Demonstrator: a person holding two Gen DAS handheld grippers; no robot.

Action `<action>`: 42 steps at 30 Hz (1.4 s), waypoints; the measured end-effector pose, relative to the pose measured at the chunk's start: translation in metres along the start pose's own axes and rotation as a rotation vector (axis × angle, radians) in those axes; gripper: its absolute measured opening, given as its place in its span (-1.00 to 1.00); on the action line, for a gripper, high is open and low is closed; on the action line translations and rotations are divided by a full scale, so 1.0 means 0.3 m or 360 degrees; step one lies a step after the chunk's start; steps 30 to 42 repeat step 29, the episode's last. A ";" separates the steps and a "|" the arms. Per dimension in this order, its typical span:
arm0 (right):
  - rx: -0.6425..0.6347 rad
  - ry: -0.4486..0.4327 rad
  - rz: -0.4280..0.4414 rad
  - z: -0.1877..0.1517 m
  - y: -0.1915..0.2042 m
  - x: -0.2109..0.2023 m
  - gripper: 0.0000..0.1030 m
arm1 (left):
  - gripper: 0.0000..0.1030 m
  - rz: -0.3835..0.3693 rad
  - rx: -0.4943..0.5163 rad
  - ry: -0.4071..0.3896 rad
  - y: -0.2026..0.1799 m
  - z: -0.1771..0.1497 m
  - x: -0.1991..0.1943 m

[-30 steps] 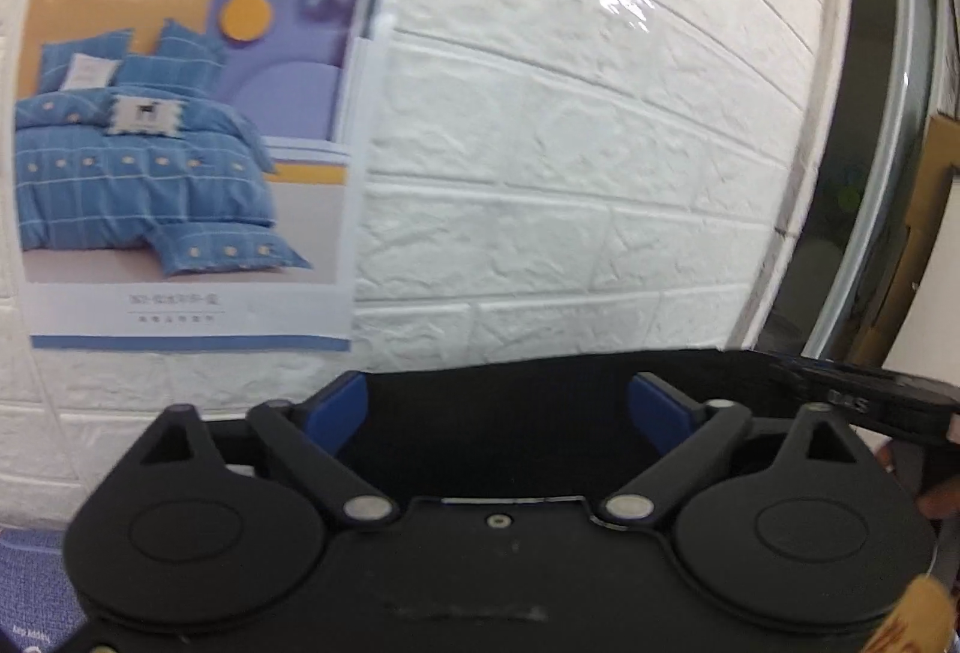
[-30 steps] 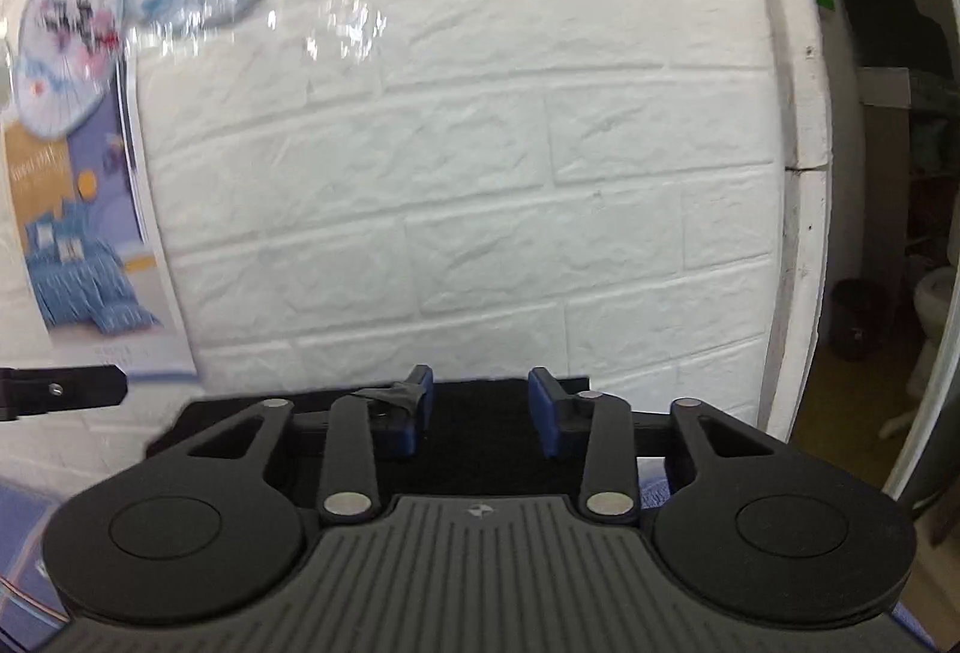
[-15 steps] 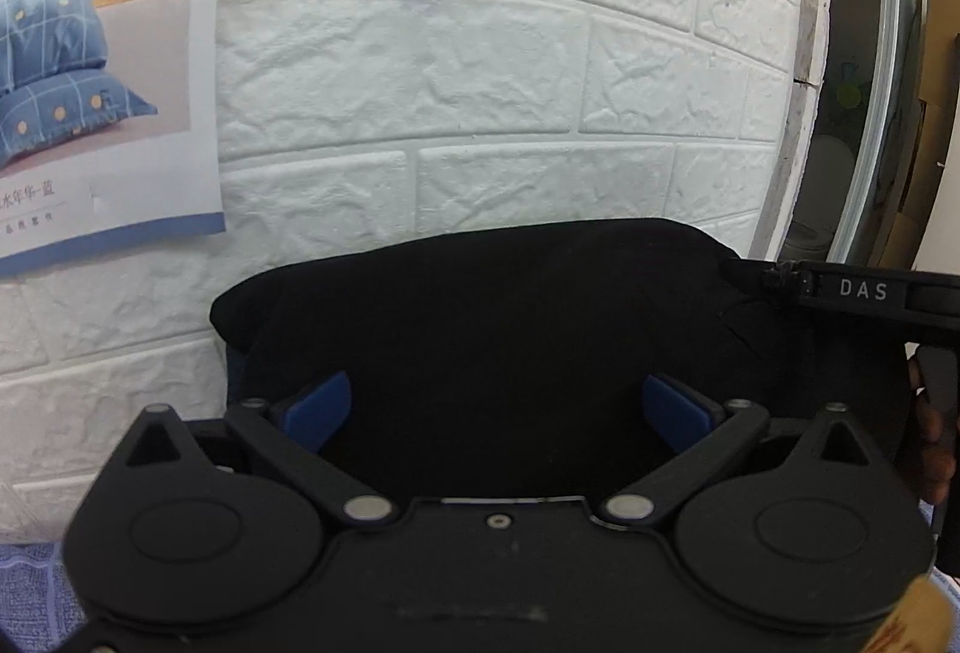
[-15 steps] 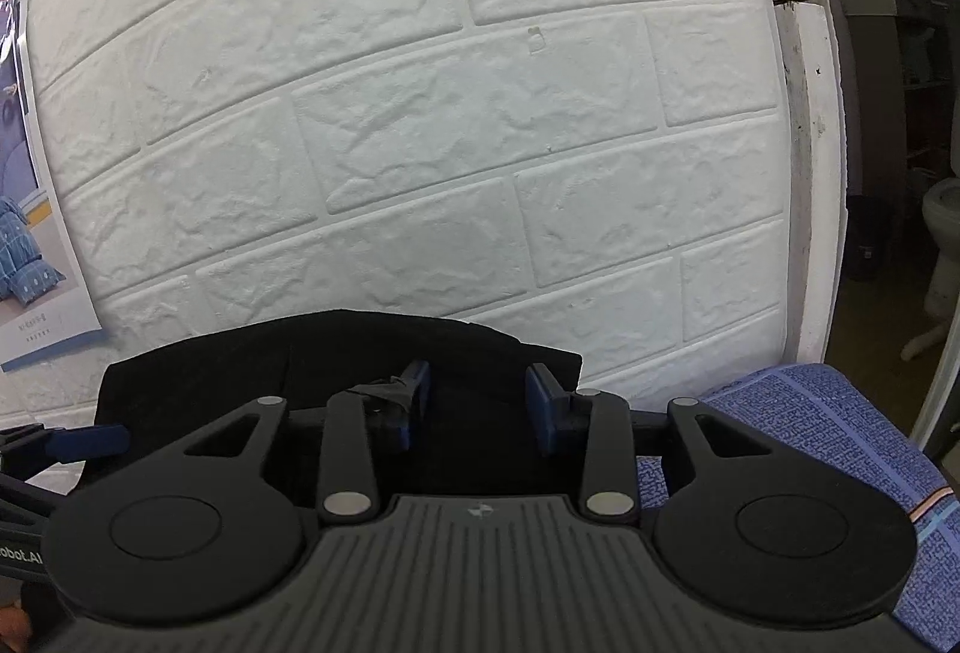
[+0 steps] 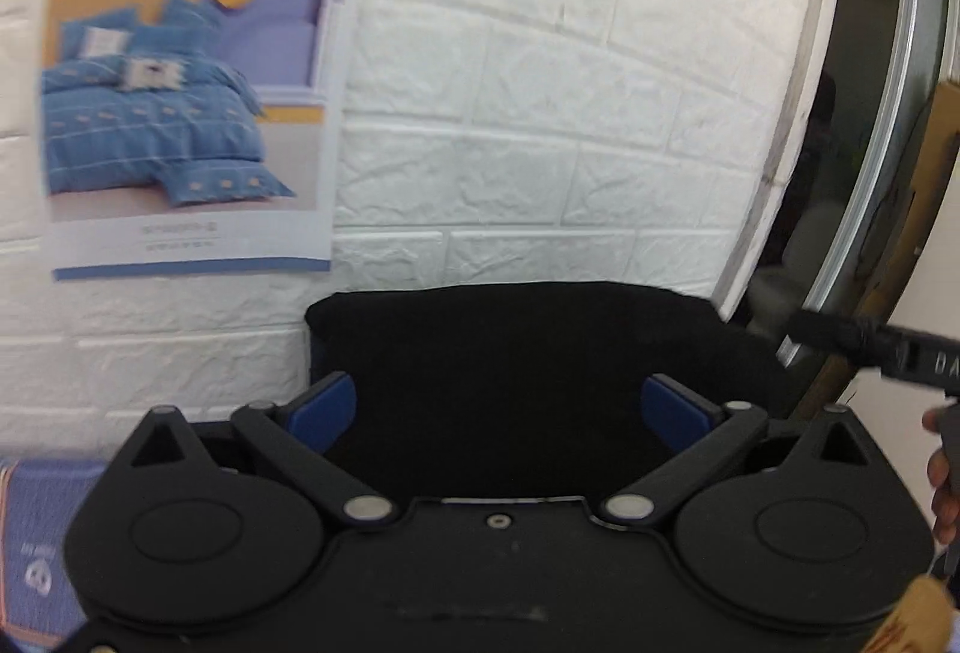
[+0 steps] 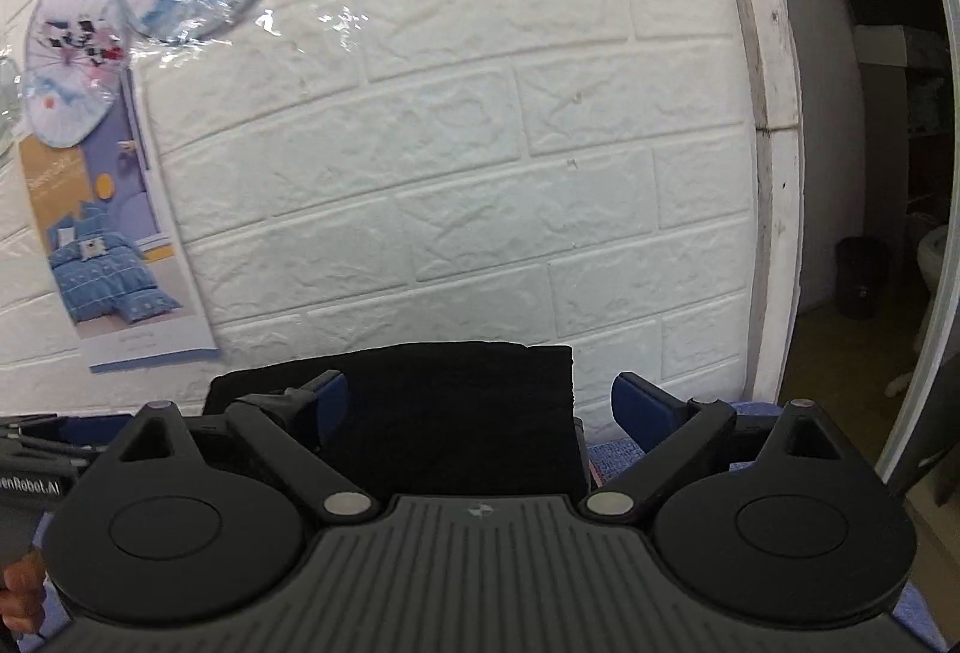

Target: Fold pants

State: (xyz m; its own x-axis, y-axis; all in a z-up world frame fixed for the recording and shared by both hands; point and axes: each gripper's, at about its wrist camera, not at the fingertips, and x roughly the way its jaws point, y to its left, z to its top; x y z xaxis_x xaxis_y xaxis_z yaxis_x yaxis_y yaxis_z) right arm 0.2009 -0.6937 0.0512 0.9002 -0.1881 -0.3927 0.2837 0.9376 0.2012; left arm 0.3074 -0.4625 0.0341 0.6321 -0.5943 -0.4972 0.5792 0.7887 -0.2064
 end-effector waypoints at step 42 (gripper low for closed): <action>-0.0206 0.0378 -0.0087 -0.298 0.216 -0.594 1.00 | 1.00 0.0186 0.0034 0.0122 -0.094 -0.363 -0.651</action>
